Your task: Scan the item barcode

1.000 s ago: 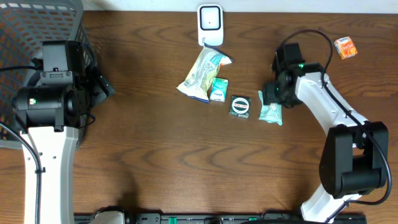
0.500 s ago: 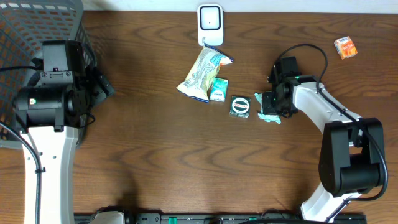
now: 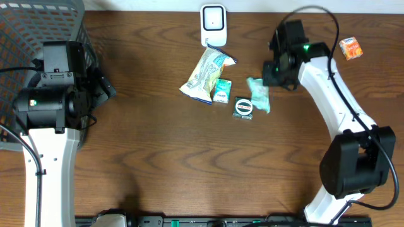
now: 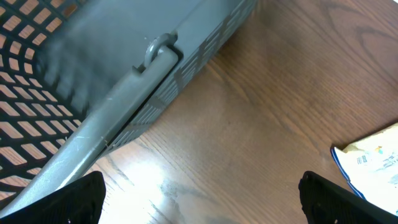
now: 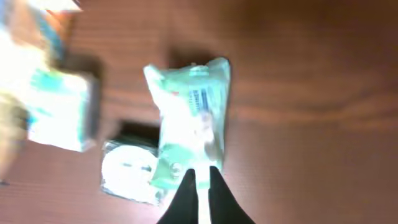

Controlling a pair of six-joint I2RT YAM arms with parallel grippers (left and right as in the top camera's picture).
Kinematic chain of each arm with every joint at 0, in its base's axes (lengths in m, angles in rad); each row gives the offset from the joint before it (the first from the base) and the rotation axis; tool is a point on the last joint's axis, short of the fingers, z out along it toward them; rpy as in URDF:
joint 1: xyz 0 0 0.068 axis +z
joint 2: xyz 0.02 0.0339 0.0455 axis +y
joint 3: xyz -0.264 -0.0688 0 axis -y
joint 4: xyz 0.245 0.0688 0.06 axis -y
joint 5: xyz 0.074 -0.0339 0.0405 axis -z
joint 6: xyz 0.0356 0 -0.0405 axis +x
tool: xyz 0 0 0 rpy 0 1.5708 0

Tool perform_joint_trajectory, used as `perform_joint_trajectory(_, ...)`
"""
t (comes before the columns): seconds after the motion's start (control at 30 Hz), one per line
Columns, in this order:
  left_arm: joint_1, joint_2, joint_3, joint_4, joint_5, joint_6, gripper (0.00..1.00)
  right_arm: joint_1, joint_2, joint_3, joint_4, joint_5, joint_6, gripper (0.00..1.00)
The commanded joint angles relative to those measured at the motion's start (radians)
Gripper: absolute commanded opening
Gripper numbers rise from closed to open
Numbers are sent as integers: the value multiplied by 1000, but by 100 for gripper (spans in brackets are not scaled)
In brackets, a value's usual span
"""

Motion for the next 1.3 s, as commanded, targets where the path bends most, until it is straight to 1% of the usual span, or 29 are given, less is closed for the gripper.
perform_joint_trajectory(0.0, 8, 4, -3, -3, -13, -16, 98, 35, -2, 100, -8, -2, 10, 1)
perform_joint_trajectory(0.23, 8, 4, -3, -3, -13, -16, 98, 76, -2, 221, -13, -10, -2, 1)
perform_joint_trajectory(0.47, 8, 4, -3, -3, -13, -16, 98, 114, -2, 225, 70, -10, -19, 1)
perform_joint_trajectory(0.67, 8, 4, -3, -3, -13, -16, 98, 165, 0, 225, 233, -5, -56, 1)
perform_joint_trajectory(0.87, 8, 4, -3, -3, -13, -16, 98, 171, 27, 224, 375, 47, -69, 1)
perform_joint_trajectory(1.07, 8, 4, -3, -3, -13, -16, 98, 176, 121, 224, 502, 51, -66, 1)
perform_joint_trajectory(1.13, 8, 4, -3, -3, -13, -16, 98, 176, 153, 224, 514, 80, -66, 1)
perform_joint_trajectory(1.23, 8, 4, -3, -3, -13, -16, 98, 175, 167, 224, 480, 136, -66, 1)
perform_joint_trajectory(1.27, 8, 4, -3, -3, -13, -16, 97, 173, 166, 224, 469, 152, -65, 5)
